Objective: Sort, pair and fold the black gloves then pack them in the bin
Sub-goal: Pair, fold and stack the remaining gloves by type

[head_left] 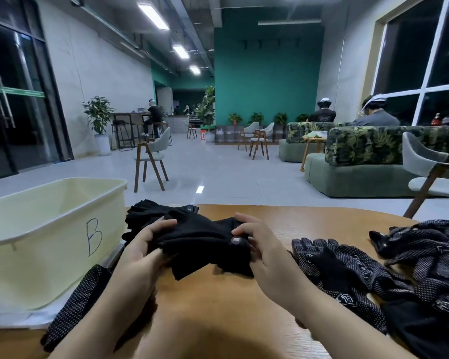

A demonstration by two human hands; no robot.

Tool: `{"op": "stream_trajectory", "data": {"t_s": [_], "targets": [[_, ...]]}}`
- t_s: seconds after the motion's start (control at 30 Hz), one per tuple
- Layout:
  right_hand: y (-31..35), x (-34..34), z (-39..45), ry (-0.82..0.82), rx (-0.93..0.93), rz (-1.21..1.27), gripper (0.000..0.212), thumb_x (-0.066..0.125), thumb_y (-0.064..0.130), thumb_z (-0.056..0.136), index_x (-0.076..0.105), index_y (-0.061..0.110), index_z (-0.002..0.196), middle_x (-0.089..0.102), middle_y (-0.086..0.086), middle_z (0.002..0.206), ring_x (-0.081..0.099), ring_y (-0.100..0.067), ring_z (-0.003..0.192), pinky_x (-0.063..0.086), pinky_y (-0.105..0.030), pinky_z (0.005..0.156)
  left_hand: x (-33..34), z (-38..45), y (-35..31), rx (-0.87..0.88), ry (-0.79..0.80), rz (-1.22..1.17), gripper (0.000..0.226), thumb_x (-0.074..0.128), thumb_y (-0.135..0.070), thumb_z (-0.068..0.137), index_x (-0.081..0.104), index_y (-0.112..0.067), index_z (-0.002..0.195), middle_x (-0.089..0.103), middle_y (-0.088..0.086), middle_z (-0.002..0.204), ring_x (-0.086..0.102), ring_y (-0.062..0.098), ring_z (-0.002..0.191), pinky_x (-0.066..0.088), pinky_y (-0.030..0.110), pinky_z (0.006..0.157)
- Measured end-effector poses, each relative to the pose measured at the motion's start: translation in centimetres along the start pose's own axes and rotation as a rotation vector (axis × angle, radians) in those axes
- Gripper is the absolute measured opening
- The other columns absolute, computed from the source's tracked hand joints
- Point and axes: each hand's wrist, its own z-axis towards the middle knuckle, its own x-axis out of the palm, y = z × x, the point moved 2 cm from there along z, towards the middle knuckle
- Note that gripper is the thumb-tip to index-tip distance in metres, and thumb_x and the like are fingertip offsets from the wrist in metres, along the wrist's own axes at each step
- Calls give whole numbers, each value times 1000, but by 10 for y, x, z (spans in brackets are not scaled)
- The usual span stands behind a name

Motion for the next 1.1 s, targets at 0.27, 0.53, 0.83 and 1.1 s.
{"op": "stream_trajectory", "data": {"t_s": [0.27, 0.53, 0.83, 1.1], "targets": [[0, 25, 40, 81, 34, 82, 43, 30, -10, 91, 56, 22, 102, 37, 33, 124, 51, 9, 99, 46, -4, 71, -28, 51, -31, -30, -91, 241, 26, 53, -9, 93, 67, -26, 106, 71, 5, 104, 67, 24, 95, 52, 45, 86], [-2, 52, 96, 33, 53, 31, 19, 50, 34, 93, 56, 29, 111, 37, 28, 132, 37, 11, 119, 33, -7, 90, -47, 108, -44, 168, -116, 819, 40, 53, 5, 87, 66, -33, 92, 67, 6, 76, 55, 22, 53, 45, 29, 53], [-20, 87, 149, 149, 266, -65, 41, 48, 27, 91, 46, 17, 130, 30, 16, 143, 41, -2, 105, 34, -10, 75, -69, 167, -22, 98, -103, 1292, 27, 51, 6, 88, 66, -13, 102, 47, 3, 115, 53, 21, 103, 35, 20, 91], [-37, 106, 144, 256, 210, -488, 47, 26, 36, 99, 37, 20, 143, 13, 11, 157, -5, -21, 146, 0, -40, 117, -54, 162, 2, -243, 108, 1911, 58, 32, -55, 95, 54, -12, 127, 18, 11, 155, 6, 25, 145, 12, 37, 115]]}}
